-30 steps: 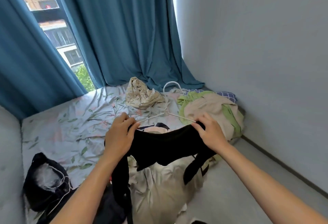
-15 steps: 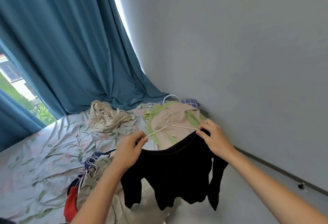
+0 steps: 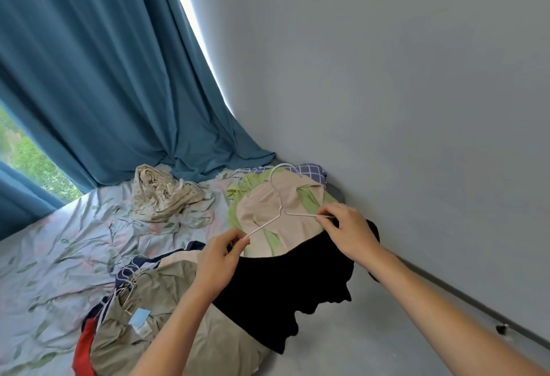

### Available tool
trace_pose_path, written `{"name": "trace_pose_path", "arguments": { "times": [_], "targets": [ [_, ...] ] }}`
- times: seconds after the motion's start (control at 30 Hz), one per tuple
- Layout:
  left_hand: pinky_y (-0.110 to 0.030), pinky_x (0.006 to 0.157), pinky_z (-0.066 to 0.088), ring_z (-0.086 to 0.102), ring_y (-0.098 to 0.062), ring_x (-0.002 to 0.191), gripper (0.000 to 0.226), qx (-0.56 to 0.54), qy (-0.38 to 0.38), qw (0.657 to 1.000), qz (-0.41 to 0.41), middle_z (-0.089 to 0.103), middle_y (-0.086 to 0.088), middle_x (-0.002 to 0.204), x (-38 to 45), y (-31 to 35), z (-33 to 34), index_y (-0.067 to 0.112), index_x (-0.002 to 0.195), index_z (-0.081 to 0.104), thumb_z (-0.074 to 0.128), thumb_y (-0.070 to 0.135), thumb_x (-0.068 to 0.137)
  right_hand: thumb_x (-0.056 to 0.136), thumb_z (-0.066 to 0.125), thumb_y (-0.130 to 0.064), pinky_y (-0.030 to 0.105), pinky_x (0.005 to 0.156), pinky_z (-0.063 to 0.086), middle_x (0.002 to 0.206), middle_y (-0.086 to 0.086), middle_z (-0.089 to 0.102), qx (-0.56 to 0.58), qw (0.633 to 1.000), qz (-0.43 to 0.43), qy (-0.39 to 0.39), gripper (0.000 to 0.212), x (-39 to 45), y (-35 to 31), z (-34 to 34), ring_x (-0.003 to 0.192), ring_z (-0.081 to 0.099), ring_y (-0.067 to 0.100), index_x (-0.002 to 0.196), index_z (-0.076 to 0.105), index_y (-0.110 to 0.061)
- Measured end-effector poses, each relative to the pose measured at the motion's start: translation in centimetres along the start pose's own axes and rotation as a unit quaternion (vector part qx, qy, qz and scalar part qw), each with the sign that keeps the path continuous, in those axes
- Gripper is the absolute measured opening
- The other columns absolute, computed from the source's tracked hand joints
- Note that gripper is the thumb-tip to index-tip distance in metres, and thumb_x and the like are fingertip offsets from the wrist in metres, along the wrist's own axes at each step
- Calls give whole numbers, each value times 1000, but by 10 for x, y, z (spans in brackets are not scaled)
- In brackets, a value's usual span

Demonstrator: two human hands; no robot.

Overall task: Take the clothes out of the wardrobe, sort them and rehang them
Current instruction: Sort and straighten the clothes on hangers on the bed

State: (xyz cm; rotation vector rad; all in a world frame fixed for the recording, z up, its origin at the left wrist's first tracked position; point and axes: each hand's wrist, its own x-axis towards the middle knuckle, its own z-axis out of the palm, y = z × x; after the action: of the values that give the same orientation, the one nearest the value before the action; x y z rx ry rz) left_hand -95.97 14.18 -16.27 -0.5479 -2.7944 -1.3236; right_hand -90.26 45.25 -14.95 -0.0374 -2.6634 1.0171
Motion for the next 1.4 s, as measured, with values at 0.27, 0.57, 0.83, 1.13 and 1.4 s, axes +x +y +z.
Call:
{"name": "trace_pose_path", "arguments": {
  "times": [0.27, 0.57, 0.83, 1.13, 1.4],
  "targets": [
    [-44, 67, 47, 56, -13, 67, 19, 2, 30, 998, -55, 61, 5, 70, 54, -30, 16, 31, 83, 65, 66, 35, 102, 96, 70, -30, 35, 87, 58, 91, -16, 72, 103, 994, -15, -18, 4, 91, -15, 50, 91, 67, 3, 94, 73, -28],
    [-39, 66, 42, 54, -15, 67, 18, -92, 45, 991, -91, 59, 7, 69, 165, -55, 59, 27, 83, 67, 68, 31, 101, 93, 76, -32, 31, 77, 54, 89, -15, 67, 35, 995, -4, 95, 10, 209, -12, 97, 88, 62, 5, 88, 70, -26],
    [-41, 64, 44, 56, -20, 64, 31, -138, 1, 988, -71, 60, -2, 66, 229, -57, 70, 23, 74, 61, 58, 33, 103, 93, 76, -24, 34, 74, 55, 88, -8, 73, 11, 992, 24, 121, 9, 288, -5, 115, 80, 65, 10, 91, 78, -16],
    [-27, 78, 46, 62, -9, 96, 13, -75, 40, 996, -39, 66, 14, 96, 293, -60, 76, 26, 101, 68, 56, 22, 107, 94, 73, -9, 34, 83, 60, 90, -2, 78, 130, 987, 46, 81, 9, 351, 47, 106, 83, 72, 10, 95, 82, -10],
    [-34, 111, 40, 45, -10, 135, 42, 63, 130, 987, -69, 49, 14, 141, 357, -57, 90, 30, 148, 50, 56, 35, 107, 101, 61, -2, 40, 81, 65, 87, 3, 78, 323, 937, 98, -92, 23, 416, 96, 85, 91, 77, 16, 88, 73, -16]
  ]
}}
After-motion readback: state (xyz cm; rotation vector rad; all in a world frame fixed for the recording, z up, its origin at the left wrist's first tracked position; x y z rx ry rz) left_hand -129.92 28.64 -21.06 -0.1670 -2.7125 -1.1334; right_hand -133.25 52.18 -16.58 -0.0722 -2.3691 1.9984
